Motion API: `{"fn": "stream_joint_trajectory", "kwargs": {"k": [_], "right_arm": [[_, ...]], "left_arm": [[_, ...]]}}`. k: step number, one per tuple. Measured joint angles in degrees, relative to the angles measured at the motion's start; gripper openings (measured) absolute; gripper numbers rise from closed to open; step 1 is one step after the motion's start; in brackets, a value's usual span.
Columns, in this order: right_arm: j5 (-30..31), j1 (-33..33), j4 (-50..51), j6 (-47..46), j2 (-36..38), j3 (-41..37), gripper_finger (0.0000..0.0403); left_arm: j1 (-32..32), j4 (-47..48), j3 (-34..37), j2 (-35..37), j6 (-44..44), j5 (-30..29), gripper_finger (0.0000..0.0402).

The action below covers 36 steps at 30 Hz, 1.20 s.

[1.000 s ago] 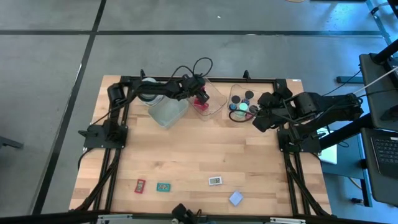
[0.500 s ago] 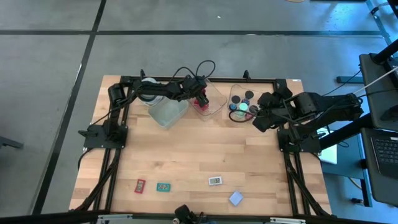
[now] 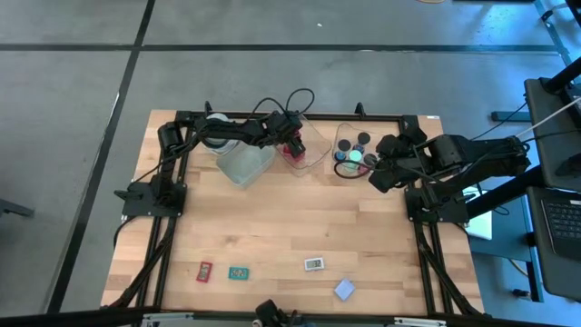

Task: Pick & Place Office items
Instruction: Put the red charger adapter into the left transparent bin, then put the purple charger adapter into the left transparent bin

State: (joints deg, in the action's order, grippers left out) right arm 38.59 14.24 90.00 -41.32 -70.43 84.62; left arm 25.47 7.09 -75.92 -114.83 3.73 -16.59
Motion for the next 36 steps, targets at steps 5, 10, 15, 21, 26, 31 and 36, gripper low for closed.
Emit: {"fn": "stream_joint_trajectory", "kwargs": {"k": [5, 10, 15, 21, 26, 31, 36], "right_arm": [[0.0, 0.0, 0.0, 0.0, 0.0, 0.0, 0.0265], [0.0, 0.0, 0.0, 0.0, 0.0, 0.0, 0.0265], [-0.5, 0.0, 0.0, 0.0, 0.0, 0.0, 0.0265], [-0.7, 0.0, 0.0, 0.0, 0.0, 0.0, 0.0265], [-1.9, 0.0, 0.0, -0.1, 0.0, 0.0, 0.0265], [-2.0, 0.0, 0.0, -0.1, 0.0, 0.0, 0.0265], [-2.1, 0.0, 0.0, -1.7, 0.0, 0.0, 0.0265]], "left_arm": [[0.0, 0.0, 0.0, 0.0, 0.1, 0.1, 0.0237], [0.0, 0.0, 0.0, 0.0, 1.5, 0.3, 0.0246], [0.0, 0.1, 0.0, 0.6, 1.5, 0.3, 0.0258], [-1.2, -0.3, 0.0, 7.0, 1.2, 0.2, 0.0262], [-4.2, 1.9, 0.0, 13.2, 0.8, 4.7, 0.0262], [-11.5, 3.3, 0.0, 15.1, -4.1, 16.3, 0.0262], [-20.9, 3.9, 0.0, 15.0, -5.4, 16.3, 0.0262]]}}
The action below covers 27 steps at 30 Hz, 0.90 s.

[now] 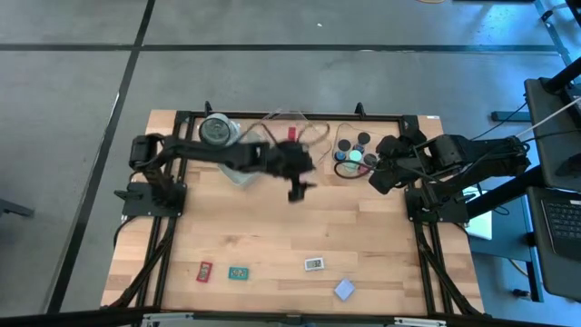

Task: Pick & Place Office items
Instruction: Put the purple charger adapter into the left transparent bin

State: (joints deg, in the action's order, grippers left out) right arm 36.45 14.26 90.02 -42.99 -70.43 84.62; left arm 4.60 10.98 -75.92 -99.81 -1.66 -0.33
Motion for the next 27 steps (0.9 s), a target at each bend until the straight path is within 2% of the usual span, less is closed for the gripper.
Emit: {"fn": "stream_joint_trajectory", "kwargs": {"k": [5, 10, 19, 22, 27], "right_arm": [[-3.0, 1.1, 0.0, 0.5, 0.0, 0.0, 0.0265], [-7.7, 5.5, -4.9, 7.7, -0.1, -4.1, 0.0265], [-30.1, 15.8, -34.1, 21.3, -0.7, -20.3, 0.0265], [-31.5, 18.6, -42.4, 23.3, -1.6, -25.0, 0.0265], [-29.3, 20.1, -47.2, 23.1, -3.9, -28.1, 0.0265]], "left_arm": [[-8.6, 4.8, 0.0, 0.7, 3.5, -5.3, 0.0262], [-16.0, 10.6, 0.0, 0.9, 10.9, -7.6, 0.0262], [-23.7, 15.0, 0.0, 1.1, 21.0, -12.3, 0.0262], [-24.9, 15.9, 0.0, 1.1, 24.5, -12.5, 0.0262], [-26.8, 17.7, 0.0, 1.1, 30.2, -10.2, 0.0262]]}}
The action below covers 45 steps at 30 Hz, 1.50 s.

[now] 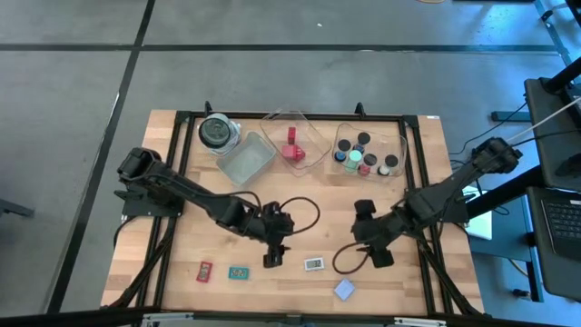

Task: Pick & Place Office items
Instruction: Put the purple charger adapter into the left transparent bin

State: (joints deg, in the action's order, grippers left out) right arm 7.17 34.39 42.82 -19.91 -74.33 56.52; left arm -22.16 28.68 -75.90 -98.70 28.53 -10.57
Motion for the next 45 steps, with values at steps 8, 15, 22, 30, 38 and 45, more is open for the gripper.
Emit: {"fn": "stream_joint_trajectory", "kwargs": {"k": [8, 15, 22, 30, 38, 45], "right_arm": [[0.2, 1.4, -1.8, 0.8, -4.4, 0.0, 0.0265], [2.4, 2.9, -6.2, 8.7, -9.5, 0.0, 0.0265], [0.9, 6.0, -13.4, 11.4, -14.6, 0.0, 0.0266], [-7.4, 8.6, -21.2, 10.4, -17.5, 0.0, 0.0266], [-8.3, 9.6, -25.3, 14.2, -22.4, 0.0, 0.0266], [-9.8, 9.8, -31.7, 14.6, -25.8, 0.0, 0.0266]], "left_arm": [[-1.1, 11.5, 0.0, 0.0, 11.9, 1.3, 0.0262], [-1.1, 21.7, 0.0, 0.0, 20.8, 1.2, 0.0262], [-1.5, 23.4, 0.0, 0.0, 22.8, -0.4, 0.0262], [-1.5, 23.3, 0.0, 0.0, 23.4, -1.6, 0.0262], [-1.5, 22.9, 0.0, 0.0, 23.4, -2.4, 0.0262], [-1.5, 22.9, 0.0, 0.0, 23.2, -3.6, 0.0262]]}}
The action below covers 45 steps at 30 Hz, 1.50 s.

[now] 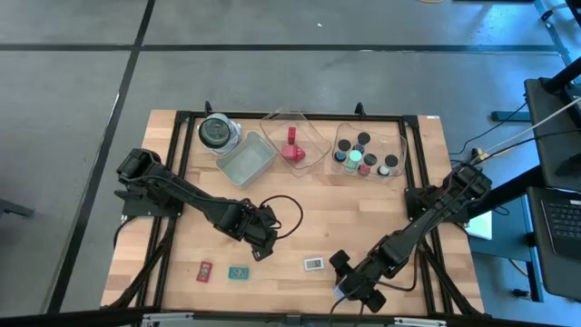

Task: Pick & Place Office items
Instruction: Put the purple charger adapter into the left transparent bin

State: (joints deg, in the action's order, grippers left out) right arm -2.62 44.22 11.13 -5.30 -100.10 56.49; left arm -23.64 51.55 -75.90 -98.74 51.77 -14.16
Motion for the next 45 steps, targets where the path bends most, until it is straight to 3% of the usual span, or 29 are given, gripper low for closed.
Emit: {"fn": "stream_joint_trajectory", "kwargs": {"k": [17, 24, 30, 38, 45], "right_arm": [[0.0, 0.1, 0.2, 0.7, -5.1, 0.0, 0.0264], [0.0, 0.1, 0.2, 1.4, -5.1, 0.0, 0.0210], [0.1, 0.1, 0.5, 1.1, -4.6, 0.0, 0.0210], [1.1, -1.6, 4.1, -2.4, 4.5, 0.0, 0.0210], [11.3, -7.9, 7.5, -2.8, 17.2, 0.0, 0.0210]], "left_arm": [[0.0, -0.3, 0.0, 0.0, -1.8, -1.7, 0.0262], [-0.3, -0.3, 0.0, 0.0, -3.0, -1.7, 0.0262], [-0.4, -0.3, 0.0, 0.0, -3.0, -1.7, 0.0262], [-0.4, -0.3, 0.0, 0.0, -1.5, -2.7, 0.0262], [-0.4, 0.2, 0.0, 0.0, -2.3, -8.7, 0.0262]]}}
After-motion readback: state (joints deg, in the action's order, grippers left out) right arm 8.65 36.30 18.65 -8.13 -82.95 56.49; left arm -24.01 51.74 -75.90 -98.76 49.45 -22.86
